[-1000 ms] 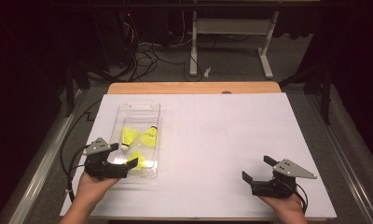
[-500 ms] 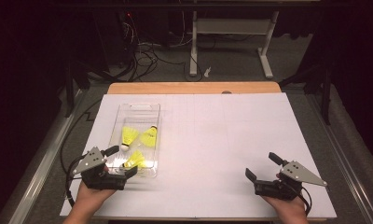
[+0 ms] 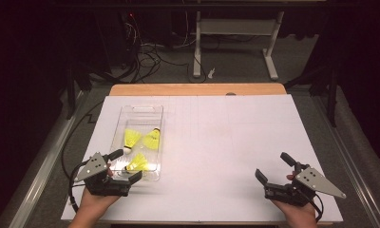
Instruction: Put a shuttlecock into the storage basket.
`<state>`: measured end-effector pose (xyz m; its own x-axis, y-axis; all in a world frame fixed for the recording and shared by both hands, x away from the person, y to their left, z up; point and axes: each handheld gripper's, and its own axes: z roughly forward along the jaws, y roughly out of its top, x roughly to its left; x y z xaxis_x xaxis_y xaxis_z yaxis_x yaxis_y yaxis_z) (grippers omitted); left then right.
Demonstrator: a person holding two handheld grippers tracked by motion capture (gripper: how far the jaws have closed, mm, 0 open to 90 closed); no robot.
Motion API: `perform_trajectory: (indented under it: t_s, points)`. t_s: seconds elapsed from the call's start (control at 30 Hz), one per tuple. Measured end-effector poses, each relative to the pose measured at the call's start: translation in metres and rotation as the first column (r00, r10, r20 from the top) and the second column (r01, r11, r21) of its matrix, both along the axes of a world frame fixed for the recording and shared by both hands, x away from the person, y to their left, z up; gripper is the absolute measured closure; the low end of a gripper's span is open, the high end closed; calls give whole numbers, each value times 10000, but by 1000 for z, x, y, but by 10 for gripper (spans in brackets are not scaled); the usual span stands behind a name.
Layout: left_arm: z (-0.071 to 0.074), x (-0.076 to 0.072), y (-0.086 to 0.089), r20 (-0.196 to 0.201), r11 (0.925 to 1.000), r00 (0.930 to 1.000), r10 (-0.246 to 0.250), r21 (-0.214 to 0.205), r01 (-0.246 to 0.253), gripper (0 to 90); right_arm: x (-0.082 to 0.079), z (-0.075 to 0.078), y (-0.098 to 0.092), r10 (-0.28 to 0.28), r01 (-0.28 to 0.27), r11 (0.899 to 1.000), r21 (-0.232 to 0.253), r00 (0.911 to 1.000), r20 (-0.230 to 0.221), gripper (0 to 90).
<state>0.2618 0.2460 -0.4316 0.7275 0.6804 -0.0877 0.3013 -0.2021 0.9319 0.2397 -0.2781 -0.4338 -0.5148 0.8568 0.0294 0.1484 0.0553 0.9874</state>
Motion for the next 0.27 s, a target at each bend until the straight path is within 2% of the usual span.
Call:
perform_trajectory:
  t_s: [0.27]
  points:
    - [0,0,1,-51,10000,9999,88,2,-88,2,0,-1,-1,-96,96,10000,15,10000,-10,1]
